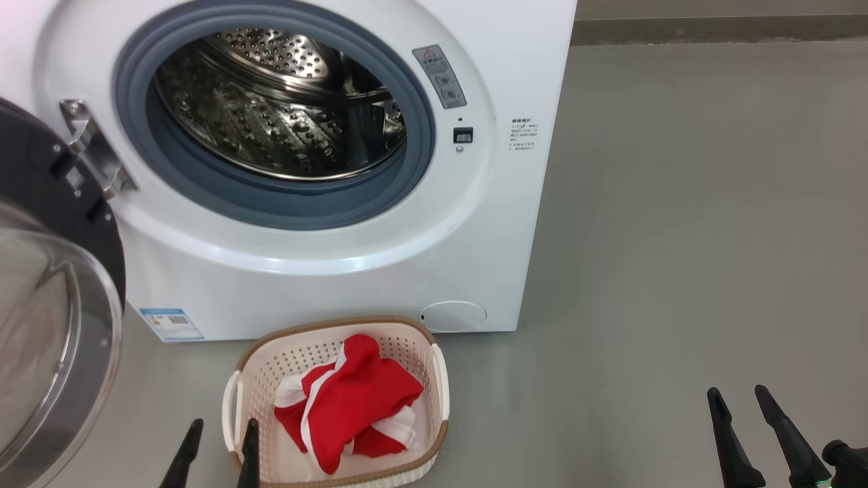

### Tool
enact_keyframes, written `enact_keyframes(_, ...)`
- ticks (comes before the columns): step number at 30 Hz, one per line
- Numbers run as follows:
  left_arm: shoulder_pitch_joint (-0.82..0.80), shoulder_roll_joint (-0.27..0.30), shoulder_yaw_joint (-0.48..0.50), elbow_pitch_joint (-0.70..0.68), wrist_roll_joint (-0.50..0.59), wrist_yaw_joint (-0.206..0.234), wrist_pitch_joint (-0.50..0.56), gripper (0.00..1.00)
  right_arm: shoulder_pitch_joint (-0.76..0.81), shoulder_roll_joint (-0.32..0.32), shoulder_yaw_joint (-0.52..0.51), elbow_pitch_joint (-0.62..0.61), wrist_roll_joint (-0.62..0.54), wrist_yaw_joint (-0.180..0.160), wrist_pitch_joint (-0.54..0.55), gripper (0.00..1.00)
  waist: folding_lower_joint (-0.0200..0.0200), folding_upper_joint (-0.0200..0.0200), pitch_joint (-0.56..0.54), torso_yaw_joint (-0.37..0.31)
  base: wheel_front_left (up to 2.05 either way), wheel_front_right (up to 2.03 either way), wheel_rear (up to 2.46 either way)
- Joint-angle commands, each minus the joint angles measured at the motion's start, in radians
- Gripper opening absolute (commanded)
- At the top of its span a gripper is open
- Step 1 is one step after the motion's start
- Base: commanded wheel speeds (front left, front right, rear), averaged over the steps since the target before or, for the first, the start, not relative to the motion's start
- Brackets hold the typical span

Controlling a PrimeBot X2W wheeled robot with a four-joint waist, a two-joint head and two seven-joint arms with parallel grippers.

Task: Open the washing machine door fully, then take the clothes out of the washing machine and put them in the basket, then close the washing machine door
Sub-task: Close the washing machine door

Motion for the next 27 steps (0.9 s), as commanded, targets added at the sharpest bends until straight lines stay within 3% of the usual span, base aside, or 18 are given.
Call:
enact_keyframes(1,-0.020,0.011,0.030,-0.028,-0.006,0.000,-0.005,1.00,-0.007,-0.020,0.013,-0.024,-0.008,0.006,-0.006,1.00,0.0000,-0.0001,0.000,0.001,-1.47,1.16,0.30)
enact_keyframes(12,-0.020,0.011,0.037,-0.034,-0.004,-0.005,-0.005,1.00,-0.005,-0.015,0.010,-0.023,-0.008,0.006,-0.006,1.00,0.0000,-0.0001,-0.002,0.005,-1.27,1.05,0.22)
enact_keyframes(27,-0.040,0.011,0.014,-0.027,-0.012,0.008,-0.005,1.00,-0.013,-0.011,0.009,-0.024,-0.009,0.006,-0.006,1.00,0.0000,-0.0001,0.008,0.031,-0.10,0.10,0.00)
